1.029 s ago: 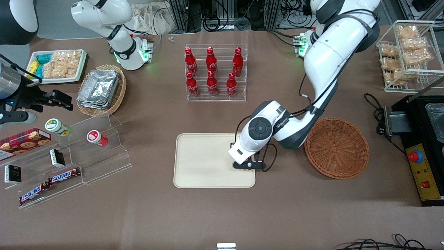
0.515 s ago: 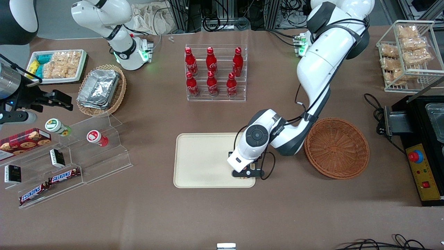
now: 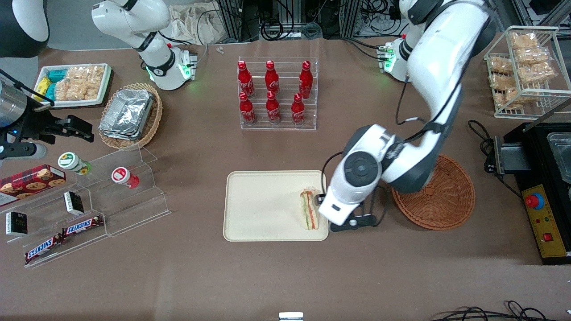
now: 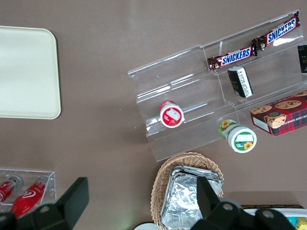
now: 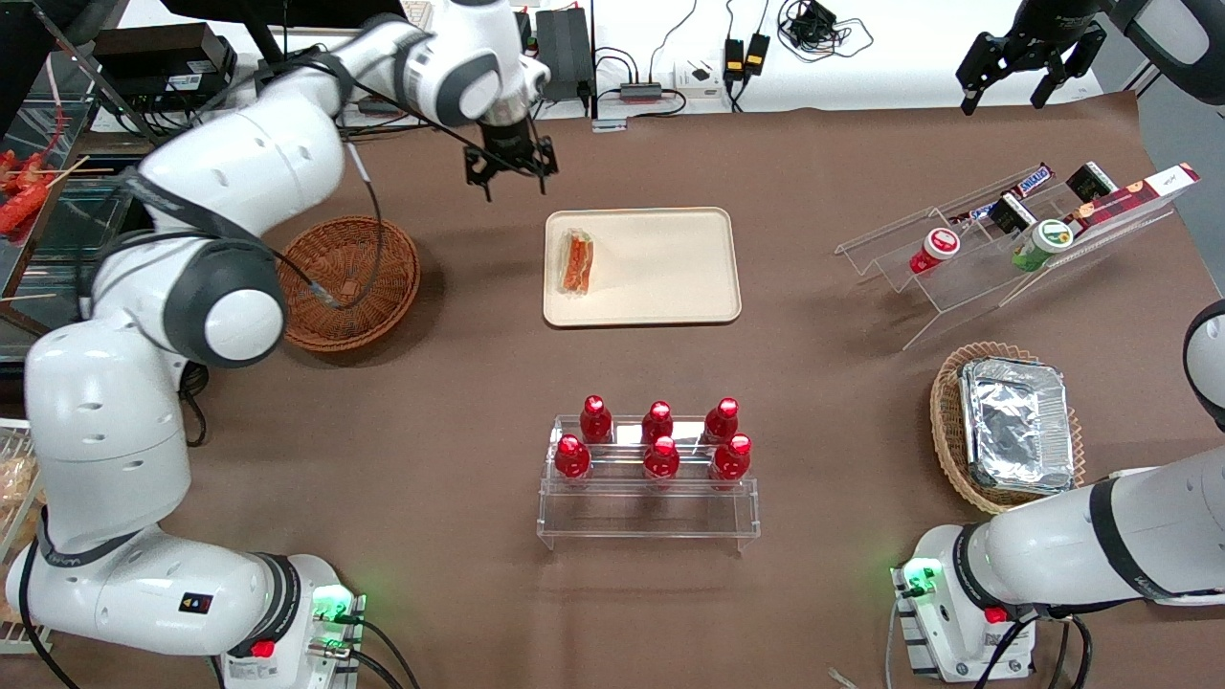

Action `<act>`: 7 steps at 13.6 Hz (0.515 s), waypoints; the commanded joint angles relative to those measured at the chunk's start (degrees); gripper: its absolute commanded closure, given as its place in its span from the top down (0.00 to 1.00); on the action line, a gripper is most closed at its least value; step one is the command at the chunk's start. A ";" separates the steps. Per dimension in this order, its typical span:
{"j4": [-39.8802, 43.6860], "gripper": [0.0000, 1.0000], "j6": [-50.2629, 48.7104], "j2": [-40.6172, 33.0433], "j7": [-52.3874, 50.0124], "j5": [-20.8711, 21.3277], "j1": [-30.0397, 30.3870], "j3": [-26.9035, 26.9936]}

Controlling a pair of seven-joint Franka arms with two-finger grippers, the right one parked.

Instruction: Place sandwich from basket to tray

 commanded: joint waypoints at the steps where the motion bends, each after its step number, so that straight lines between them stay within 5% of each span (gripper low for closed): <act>1: -12.39 1.00 -0.65 -13.01 6.07 -5.92 6.95 -0.55; 7: -18.13 1.00 -10.56 -25.08 18.98 -7.27 16.62 -0.37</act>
